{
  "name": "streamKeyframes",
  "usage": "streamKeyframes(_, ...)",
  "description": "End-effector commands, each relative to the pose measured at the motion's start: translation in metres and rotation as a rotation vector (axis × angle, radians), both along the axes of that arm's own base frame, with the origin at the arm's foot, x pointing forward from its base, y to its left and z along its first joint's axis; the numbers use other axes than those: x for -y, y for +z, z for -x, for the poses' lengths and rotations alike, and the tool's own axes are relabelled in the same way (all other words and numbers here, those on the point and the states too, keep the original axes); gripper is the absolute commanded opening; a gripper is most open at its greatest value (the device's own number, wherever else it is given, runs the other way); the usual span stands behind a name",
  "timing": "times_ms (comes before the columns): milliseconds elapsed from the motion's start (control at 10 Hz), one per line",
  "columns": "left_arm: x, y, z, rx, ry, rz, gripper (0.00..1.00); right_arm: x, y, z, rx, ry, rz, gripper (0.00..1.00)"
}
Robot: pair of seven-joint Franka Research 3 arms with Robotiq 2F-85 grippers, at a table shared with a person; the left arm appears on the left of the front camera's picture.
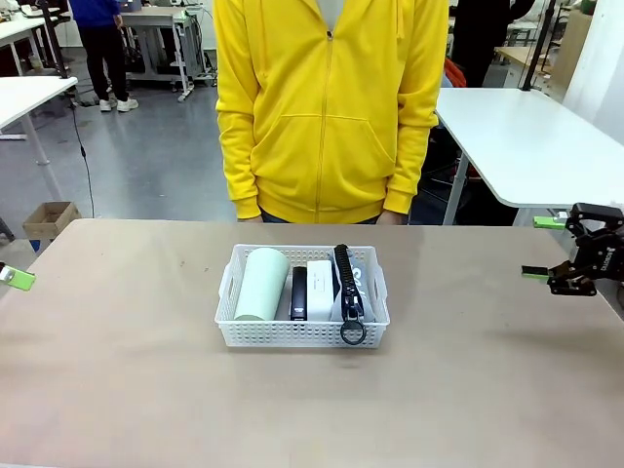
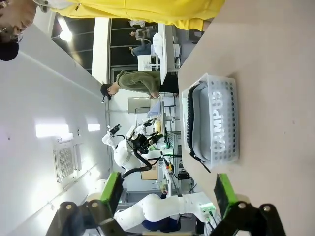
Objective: Efficiently arrange items inside the basket to fit them all.
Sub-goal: Pick up the Reusable plastic cup and place it inside the Organizing basket.
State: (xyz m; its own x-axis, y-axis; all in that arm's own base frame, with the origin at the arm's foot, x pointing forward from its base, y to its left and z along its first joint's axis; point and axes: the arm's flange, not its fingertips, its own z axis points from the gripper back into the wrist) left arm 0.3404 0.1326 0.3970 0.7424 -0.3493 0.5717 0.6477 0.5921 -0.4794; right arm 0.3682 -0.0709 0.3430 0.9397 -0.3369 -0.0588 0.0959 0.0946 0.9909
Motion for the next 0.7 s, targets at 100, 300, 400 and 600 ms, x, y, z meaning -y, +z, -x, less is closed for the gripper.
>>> streamKeyframes(100,0.0007,0.0003,0.0027,-0.004,0.005,-0.008,1.0,-0.0004,0.006,-0.0006,-0.018,-0.015,0.007,1.0)
streamKeyframes(300,0.0007,0.0003,0.0027,-0.004,0.005,-0.008,1.0,-0.0004,0.006,-0.0006,-0.018,-0.015,0.007,1.0)
streamKeyframes(400,0.0007,0.0003,0.0027,-0.004,0.005,-0.008,1.0,-0.0004,0.006,-0.0006,-0.018,-0.015,0.007,1.0)
streamKeyframes(600,0.0007,0.0003,0.0027,-0.004,0.005,-0.008,1.0,-0.0004,0.006,-0.0006,-0.018,-0.015,0.007,1.0)
